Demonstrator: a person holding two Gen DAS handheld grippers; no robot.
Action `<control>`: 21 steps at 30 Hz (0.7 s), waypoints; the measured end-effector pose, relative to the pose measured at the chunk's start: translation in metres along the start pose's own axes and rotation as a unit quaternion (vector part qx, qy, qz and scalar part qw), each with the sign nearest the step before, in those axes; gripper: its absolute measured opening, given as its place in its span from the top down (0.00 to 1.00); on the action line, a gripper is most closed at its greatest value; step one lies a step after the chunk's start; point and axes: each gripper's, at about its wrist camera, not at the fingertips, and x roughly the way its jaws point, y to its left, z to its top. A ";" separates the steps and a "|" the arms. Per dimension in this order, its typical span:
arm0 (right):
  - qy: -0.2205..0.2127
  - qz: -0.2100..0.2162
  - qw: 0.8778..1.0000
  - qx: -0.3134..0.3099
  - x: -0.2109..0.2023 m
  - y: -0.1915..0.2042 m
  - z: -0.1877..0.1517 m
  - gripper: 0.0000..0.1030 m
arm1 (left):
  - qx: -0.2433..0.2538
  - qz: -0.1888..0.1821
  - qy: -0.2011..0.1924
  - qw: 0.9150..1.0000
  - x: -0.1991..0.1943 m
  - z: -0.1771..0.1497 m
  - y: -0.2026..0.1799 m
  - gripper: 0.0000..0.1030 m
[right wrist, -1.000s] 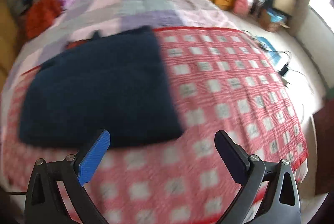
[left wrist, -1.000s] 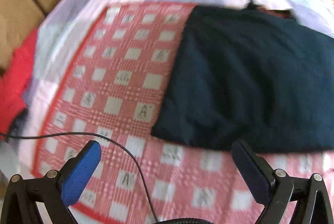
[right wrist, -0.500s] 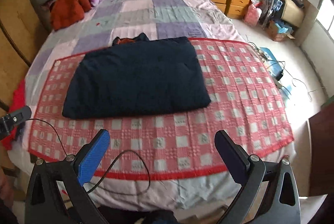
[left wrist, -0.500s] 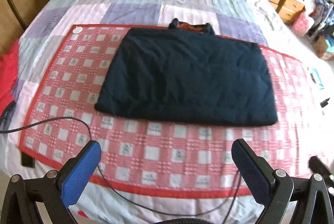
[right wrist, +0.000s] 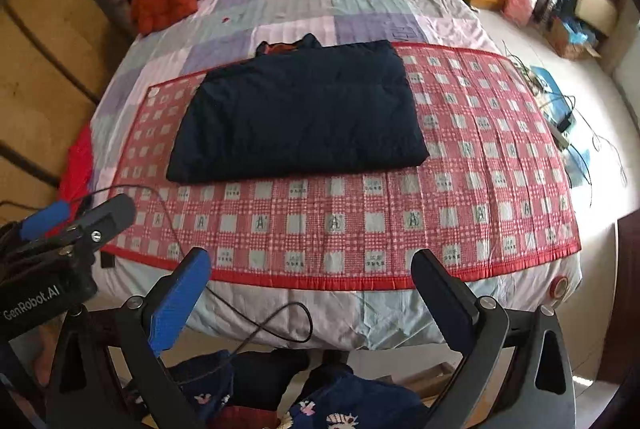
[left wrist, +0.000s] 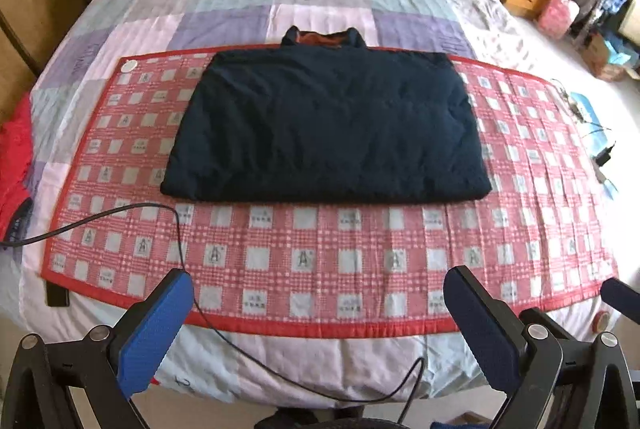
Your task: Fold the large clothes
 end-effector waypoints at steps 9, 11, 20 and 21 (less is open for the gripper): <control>0.007 0.010 1.000 -0.002 -0.007 0.008 -0.001 0.01 | 0.011 0.010 -0.010 1.000 -0.012 0.000 -0.001 0.00; 0.006 0.010 1.000 -0.006 -0.008 0.010 -0.001 0.01 | 0.011 0.012 -0.007 1.000 -0.010 0.000 0.001 0.00; 0.010 0.013 1.000 0.002 -0.009 0.015 -0.003 0.01 | 0.008 0.015 0.004 1.000 -0.005 0.001 0.006 0.00; 0.009 0.014 1.000 0.004 -0.010 0.015 -0.003 0.01 | 0.010 0.015 0.003 1.000 -0.005 0.001 0.006 0.00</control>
